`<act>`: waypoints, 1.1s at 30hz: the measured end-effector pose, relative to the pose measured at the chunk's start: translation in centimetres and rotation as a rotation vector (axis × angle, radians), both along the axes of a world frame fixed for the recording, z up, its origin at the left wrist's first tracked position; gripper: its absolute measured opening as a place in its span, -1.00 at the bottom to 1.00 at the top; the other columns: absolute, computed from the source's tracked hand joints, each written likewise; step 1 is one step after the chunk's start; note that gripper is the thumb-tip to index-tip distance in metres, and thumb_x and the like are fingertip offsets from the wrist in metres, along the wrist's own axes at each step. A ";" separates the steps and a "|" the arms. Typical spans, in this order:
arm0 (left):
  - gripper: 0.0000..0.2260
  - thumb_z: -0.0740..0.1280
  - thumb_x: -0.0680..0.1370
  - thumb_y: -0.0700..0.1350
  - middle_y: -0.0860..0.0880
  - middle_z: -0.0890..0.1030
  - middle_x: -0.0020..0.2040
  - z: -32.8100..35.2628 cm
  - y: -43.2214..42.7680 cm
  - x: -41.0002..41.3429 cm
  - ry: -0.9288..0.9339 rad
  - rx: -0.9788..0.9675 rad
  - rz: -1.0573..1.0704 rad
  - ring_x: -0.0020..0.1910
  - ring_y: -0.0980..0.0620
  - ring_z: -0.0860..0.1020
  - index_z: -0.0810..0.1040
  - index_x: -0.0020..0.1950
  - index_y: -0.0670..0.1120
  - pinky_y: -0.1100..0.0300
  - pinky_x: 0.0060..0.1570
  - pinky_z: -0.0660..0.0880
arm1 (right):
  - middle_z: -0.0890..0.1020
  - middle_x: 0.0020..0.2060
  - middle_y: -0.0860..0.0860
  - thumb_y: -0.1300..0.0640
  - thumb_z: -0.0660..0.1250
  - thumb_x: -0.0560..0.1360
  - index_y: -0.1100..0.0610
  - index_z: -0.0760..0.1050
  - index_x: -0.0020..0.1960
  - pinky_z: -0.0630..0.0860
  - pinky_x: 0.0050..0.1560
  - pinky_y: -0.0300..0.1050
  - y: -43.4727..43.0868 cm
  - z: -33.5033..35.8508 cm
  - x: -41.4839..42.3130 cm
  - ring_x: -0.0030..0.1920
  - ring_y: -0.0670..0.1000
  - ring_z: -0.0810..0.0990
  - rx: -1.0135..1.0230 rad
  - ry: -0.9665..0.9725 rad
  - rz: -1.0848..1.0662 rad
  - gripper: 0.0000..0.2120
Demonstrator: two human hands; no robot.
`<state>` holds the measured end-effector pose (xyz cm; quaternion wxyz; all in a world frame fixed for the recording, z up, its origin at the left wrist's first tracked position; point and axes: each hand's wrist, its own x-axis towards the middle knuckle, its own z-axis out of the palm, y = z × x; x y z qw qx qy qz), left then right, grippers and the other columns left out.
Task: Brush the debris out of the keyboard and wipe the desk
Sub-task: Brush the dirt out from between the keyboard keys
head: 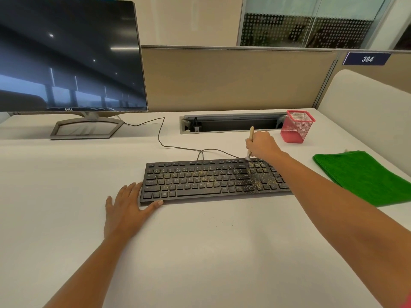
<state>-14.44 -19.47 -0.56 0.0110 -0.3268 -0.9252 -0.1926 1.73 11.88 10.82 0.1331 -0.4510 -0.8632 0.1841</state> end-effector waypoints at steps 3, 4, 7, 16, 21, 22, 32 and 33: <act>-0.06 -0.14 0.23 0.55 0.05 0.26 0.49 0.0 0.0 0.0 -0.003 0.007 0.002 0.50 0.06 0.11 0.23 0.48 0.07 -0.10 0.45 -0.04 | 0.53 -0.16 0.15 0.15 0.14 0.58 0.35 0.51 0.06 0.34 -0.30 -0.15 0.3 0.3 0.2 -0.19 0.09 0.50 0.022 -0.030 -0.035 -0.70; -0.06 -0.13 0.24 0.55 0.05 0.26 0.49 0.0 0.0 0.0 -0.005 0.008 0.002 0.50 0.06 0.10 0.23 0.48 0.07 -0.10 0.45 -0.04 | 0.54 -0.17 0.15 0.15 0.13 0.58 0.36 0.52 0.06 0.34 -0.28 -0.14 0.4 0.4 0.3 -0.19 0.10 0.51 0.031 -0.017 -0.042 -0.70; -0.13 -0.01 0.34 0.56 0.05 0.25 0.49 -0.1 0.0 0.0 -0.015 0.000 -0.003 0.51 0.05 0.10 0.22 0.48 0.06 -0.11 0.46 -0.05 | 0.63 -0.09 0.20 0.10 0.11 0.61 0.35 0.54 0.07 0.41 -0.25 -0.13 0.5 0.5 0.5 -0.13 0.15 0.60 0.023 0.073 -0.051 -0.65; -0.07 -0.13 0.23 0.54 0.05 0.26 0.49 0.0 0.0 -0.1 -0.005 0.004 0.000 0.50 0.05 0.11 0.23 0.48 0.07 -0.11 0.45 -0.04 | 0.63 -0.04 0.24 0.14 0.14 0.59 0.35 0.54 0.04 0.57 0.01 0.00 0.7 0.2 0.9 -0.07 0.19 0.64 -0.050 0.140 -0.049 -0.68; -0.06 -0.14 0.23 0.54 0.05 0.29 0.47 0.1 0.0 0.2 0.003 0.015 -0.002 0.50 0.05 0.13 0.25 0.47 0.05 -0.12 0.45 -0.03 | 0.63 -0.06 0.22 0.07 0.13 0.62 0.32 0.55 0.07 0.48 -0.06 -0.06 0.0 0.2 0.8 -0.07 0.14 0.62 -0.048 0.161 -0.005 -0.64; -0.06 -0.13 0.23 0.53 0.04 0.29 0.47 0.2 -0.1 0.3 0.001 0.019 -0.003 0.50 0.04 0.13 0.25 0.47 0.05 -0.12 0.45 -0.03 | 0.63 -0.05 0.22 0.07 0.13 0.61 0.33 0.55 0.08 0.51 -0.03 -0.03 0.0 0.1 0.7 -0.06 0.14 0.62 -0.059 0.143 0.005 -0.65; -0.05 -0.14 0.22 0.54 0.04 0.27 0.48 0.2 0.0 0.2 -0.006 0.018 0.000 0.50 0.05 0.11 0.24 0.48 0.05 -0.10 0.45 -0.05 | 0.64 -0.07 0.22 0.07 0.11 0.62 0.33 0.56 0.07 0.45 -0.15 -0.10 -0.1 0.2 0.5 -0.14 0.11 0.61 0.004 0.119 -0.010 -0.63; -0.05 -0.14 0.22 0.54 0.04 0.27 0.48 0.2 0.0 0.2 -0.005 0.018 -0.001 0.50 0.05 0.11 0.23 0.48 0.05 -0.10 0.45 -0.05 | 0.64 -0.07 0.23 0.08 0.12 0.62 0.34 0.56 0.05 0.48 -0.12 -0.09 0.0 0.1 0.6 -0.13 0.13 0.62 0.002 0.120 -0.003 -0.63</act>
